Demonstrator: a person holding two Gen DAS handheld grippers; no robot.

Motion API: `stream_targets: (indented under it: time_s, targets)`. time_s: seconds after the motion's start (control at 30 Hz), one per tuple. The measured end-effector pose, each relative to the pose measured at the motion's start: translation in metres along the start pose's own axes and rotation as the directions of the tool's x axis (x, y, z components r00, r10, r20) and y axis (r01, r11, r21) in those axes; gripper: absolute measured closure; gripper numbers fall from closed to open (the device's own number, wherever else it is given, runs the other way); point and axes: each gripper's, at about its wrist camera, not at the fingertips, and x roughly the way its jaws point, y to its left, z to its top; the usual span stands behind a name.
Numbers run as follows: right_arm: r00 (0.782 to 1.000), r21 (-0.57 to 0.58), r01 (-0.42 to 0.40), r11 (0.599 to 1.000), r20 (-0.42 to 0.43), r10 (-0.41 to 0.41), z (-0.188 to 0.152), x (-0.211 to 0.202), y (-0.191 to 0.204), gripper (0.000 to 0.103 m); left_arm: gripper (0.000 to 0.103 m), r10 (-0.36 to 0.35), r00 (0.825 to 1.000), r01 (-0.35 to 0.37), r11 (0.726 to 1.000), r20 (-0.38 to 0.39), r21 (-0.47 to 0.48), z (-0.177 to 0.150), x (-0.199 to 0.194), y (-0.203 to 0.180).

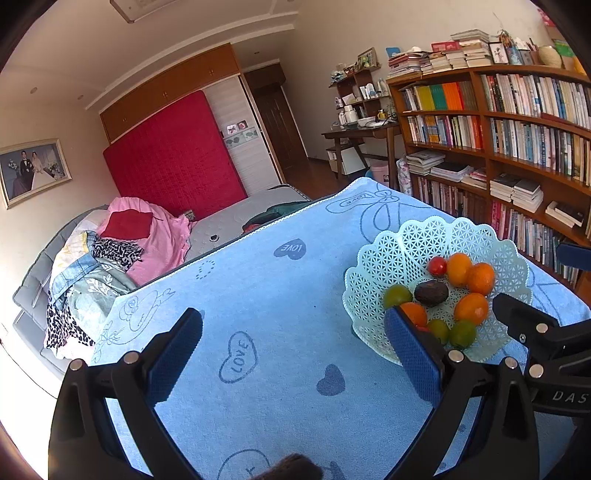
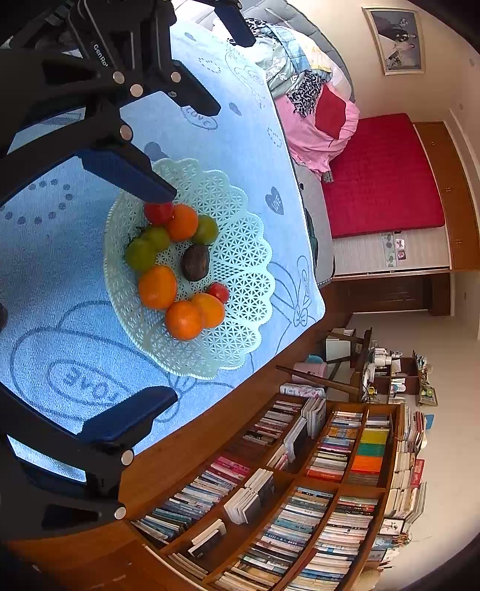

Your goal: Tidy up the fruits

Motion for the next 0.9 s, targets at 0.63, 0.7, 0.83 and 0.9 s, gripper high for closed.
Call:
stream_targets:
  time_s: [0.63,0.7,0.83,0.9]
  targets:
    - [1.000,0.001,0.010,1.000,-0.009,-0.010,-0.006,0.003,-0.008,0.003,0.005,0.011,1.000,-0.011,1.000,-0.001,0.001,0.001,0.001,0.003]
    - [1.000,-0.001,0.012,1.000,-0.013,-0.012,-0.007,0.003,-0.010,0.003,0.005,0.012,1.000,-0.012,1.000,-0.001,0.001,0.001,0.001,0.003]
    - [1.000,-0.007,0.016,1.000,-0.019,-0.016,-0.008,0.004,-0.010,0.003,0.005,0.018,1.000,-0.018,1.000,-0.004,-0.002,0.000,0.003,0.005]
    - [1.000,-0.006,0.014,1.000,-0.019,-0.014,-0.008,0.004,-0.011,0.003,0.005,0.019,1.000,-0.019,1.000,-0.002,-0.002,0.000,0.003,0.005]
